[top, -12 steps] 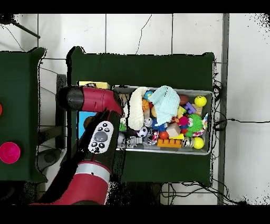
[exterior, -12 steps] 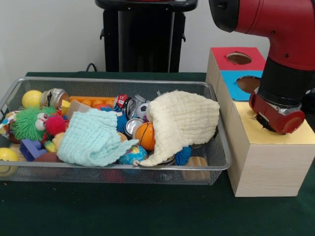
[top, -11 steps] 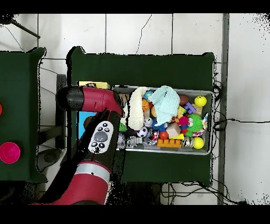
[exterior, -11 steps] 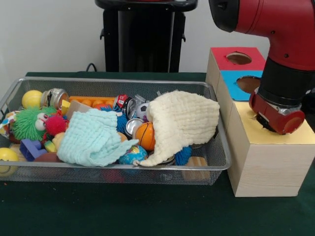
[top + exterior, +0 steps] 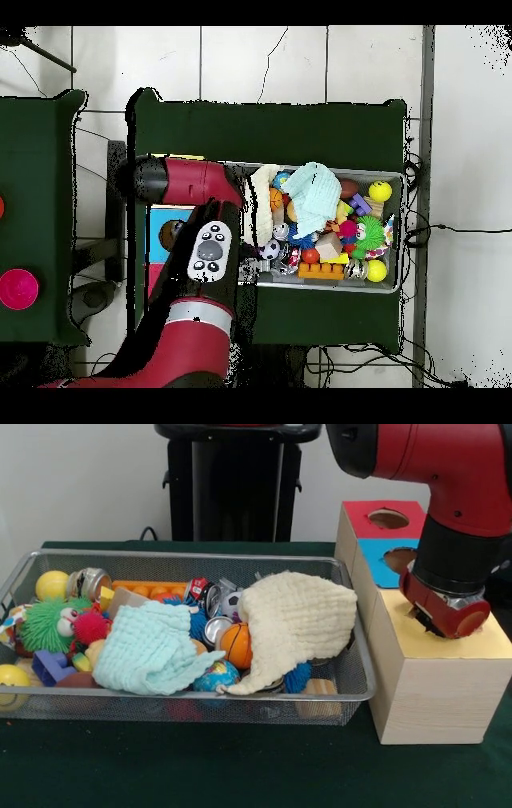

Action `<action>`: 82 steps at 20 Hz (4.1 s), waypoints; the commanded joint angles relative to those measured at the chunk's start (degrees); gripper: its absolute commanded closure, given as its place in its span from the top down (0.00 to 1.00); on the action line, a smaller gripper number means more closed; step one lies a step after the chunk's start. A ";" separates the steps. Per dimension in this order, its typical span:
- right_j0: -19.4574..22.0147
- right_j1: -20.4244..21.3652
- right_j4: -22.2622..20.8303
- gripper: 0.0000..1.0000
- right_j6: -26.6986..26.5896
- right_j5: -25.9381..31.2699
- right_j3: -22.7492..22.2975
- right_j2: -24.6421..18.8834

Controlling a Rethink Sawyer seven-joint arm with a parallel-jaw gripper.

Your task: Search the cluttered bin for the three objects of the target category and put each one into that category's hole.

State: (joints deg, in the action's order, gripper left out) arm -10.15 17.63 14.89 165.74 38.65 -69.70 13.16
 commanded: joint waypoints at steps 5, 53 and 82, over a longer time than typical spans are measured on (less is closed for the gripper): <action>16.20 2.78 -12.90 0.00 -24.43 4.69 -1.08 -9.46; 2.55 3.86 -8.45 0.00 -3.15 13.09 6.82 -9.43; 0.67 3.25 -6.67 1.00 -1.98 14.13 7.17 -6.35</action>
State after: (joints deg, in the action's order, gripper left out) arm -8.89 20.67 4.97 151.96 51.45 -64.36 7.95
